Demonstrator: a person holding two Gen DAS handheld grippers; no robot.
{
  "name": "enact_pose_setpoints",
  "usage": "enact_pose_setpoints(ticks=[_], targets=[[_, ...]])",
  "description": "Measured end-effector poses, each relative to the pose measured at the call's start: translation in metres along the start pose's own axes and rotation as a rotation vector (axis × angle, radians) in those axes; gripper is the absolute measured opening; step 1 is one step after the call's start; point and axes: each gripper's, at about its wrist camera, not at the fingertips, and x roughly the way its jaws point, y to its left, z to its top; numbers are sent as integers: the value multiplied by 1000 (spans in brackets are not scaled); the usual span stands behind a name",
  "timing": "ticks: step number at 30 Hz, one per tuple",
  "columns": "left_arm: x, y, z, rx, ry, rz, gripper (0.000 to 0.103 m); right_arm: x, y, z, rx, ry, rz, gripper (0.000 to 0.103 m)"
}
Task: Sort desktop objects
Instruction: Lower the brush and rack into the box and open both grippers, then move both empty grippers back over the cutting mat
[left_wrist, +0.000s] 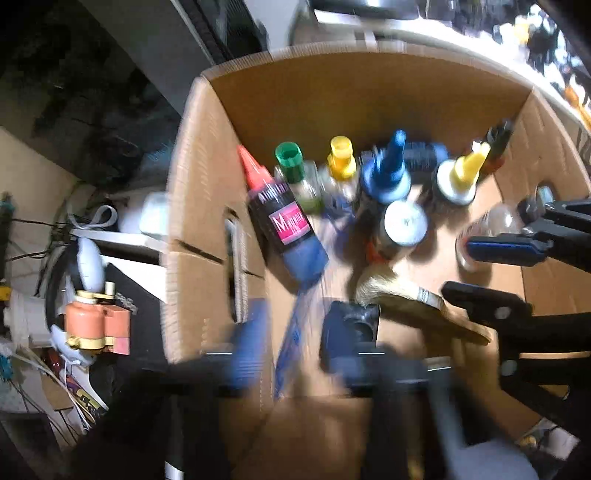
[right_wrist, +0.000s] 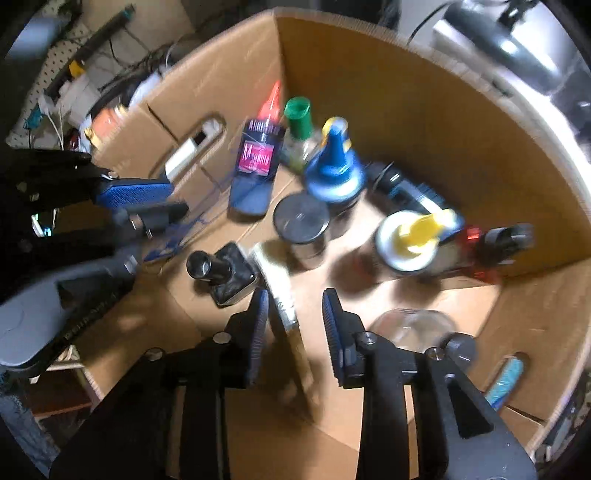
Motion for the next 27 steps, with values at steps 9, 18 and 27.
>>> enact_pose_setpoints(ticks=[9,18,27], targets=[[-114,-13,-29,-12,-475,127,92,-111,0,-41,-18,-445,-230,61],[-189,-24,-56,-60,-834,155,103,-202,14,-89,-9,-797,-387,71],[-223,-60,-87,-144,-1066,-13,103,-284,-19,-190,70,-981,-491,72]])
